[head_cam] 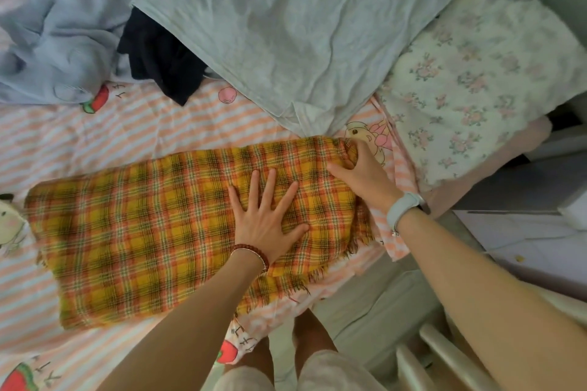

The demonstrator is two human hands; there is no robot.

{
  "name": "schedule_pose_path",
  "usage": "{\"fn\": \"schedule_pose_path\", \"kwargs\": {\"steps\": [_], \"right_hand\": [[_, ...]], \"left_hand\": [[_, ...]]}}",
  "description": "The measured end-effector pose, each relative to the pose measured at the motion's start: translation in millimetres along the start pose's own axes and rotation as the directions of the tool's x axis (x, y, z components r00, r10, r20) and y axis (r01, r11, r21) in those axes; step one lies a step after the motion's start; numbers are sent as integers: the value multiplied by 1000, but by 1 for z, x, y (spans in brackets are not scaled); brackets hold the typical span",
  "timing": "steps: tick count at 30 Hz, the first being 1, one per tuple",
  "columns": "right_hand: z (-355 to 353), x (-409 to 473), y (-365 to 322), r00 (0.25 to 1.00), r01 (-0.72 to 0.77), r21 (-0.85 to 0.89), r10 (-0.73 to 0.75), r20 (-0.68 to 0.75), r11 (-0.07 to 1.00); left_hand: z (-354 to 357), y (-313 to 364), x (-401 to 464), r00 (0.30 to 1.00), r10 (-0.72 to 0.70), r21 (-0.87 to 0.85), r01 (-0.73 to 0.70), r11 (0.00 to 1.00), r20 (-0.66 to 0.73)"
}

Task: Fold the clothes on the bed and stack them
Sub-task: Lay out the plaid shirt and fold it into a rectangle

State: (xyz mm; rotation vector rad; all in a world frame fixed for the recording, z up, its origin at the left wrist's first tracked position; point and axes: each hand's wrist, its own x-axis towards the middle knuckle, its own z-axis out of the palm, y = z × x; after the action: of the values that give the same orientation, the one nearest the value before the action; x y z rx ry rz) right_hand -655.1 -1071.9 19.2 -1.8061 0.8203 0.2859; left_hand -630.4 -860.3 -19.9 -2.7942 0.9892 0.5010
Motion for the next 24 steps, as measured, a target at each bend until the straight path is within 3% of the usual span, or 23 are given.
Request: {"fn": "schedule_pose_path", "kwargs": {"steps": [4, 8, 11, 13, 15, 17, 19, 22, 24], "right_hand": [[10, -15, 10, 993, -87, 62, 92, -72, 994], [16, -31, 13, 998, -62, 178, 59, 22, 982], [17, -39, 4, 998, -18, 173, 7, 61, 985], [17, -44, -6, 998, 40, 164, -47, 44, 986], [19, -53, -24, 994, 108, 132, -112, 21, 985], [27, -62, -47, 984, 173, 113, -176, 19, 978], [44, -69, -71, 970, 233, 98, -238, 42, 968], [92, -78, -104, 950, 281, 41, -284, 129, 959], [133, -83, -123, 932, 322, 23, -321, 169, 947]], "left_hand": [[1, 0, 1, 1000, -5, -4, 5, 1000, -14], [0, 1, 0, 1000, -4, 3, 4, 1000, 8], [-5, 0, 0, 999, 21, -6, -21, 1000, 39], [-12, -4, -1, 998, 55, -118, -50, 992, 37], [-24, -15, -8, 999, 40, -366, -50, 929, -35], [-38, -35, -19, 989, -103, -668, 6, 744, -106], [-49, -67, -33, 955, -289, -837, 108, 536, -61], [-57, -126, -56, 852, -494, -946, 284, 159, 173], [-55, -167, -74, 769, -533, -933, 330, -143, 354]]}}
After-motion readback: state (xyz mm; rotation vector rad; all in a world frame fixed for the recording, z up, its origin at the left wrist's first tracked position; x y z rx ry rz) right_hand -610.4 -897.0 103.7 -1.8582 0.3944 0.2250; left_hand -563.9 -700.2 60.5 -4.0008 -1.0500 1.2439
